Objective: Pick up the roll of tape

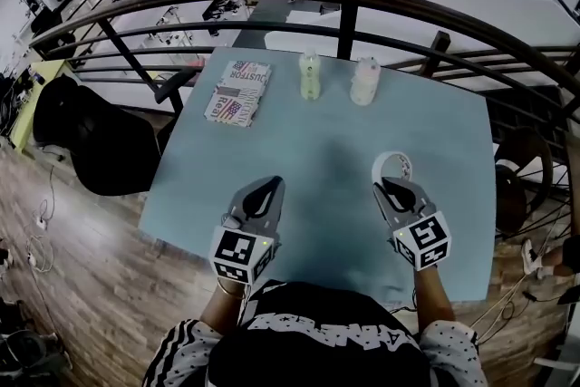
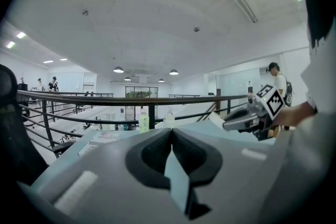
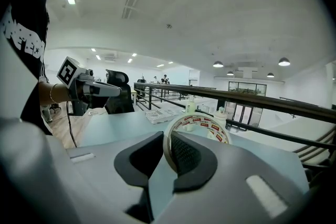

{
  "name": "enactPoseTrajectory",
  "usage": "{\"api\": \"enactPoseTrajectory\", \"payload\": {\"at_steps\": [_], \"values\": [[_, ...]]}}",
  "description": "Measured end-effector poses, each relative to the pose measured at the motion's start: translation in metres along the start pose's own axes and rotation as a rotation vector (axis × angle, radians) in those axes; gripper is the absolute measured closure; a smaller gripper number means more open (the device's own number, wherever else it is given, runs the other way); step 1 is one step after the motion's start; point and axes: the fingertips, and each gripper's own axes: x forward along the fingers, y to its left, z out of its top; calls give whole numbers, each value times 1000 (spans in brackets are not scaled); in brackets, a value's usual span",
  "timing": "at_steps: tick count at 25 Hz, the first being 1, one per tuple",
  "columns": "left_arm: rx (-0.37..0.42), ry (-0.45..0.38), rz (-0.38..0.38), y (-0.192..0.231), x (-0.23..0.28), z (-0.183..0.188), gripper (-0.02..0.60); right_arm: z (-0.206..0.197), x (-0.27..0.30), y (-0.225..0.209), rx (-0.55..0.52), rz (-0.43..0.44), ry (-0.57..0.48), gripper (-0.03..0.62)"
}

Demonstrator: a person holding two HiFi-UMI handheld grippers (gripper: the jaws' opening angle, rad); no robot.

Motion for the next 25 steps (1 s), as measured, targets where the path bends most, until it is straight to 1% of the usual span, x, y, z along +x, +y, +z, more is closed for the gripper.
{"api": "enactPoseTrajectory", "payload": {"at_steps": [4,8,17,22,25], "values": [[-4,15,-6,-8,-7,-2,581,7,-13,5,-1,-2,-24,542],[10,-20,-13,-16,-10,4,581,17,-27,10,-9,-6,-58,542],[22,-33,-40,-30,-12,6,581,43,-57,19,-25,-21,-144,542],[26,-42,-48,-34,-16,8,581,48,-66,24,-44,-35,-159,542],[27,-39,-47,-36,-18,8,581,47,-69,24,-35,-35,-161,542]]}}
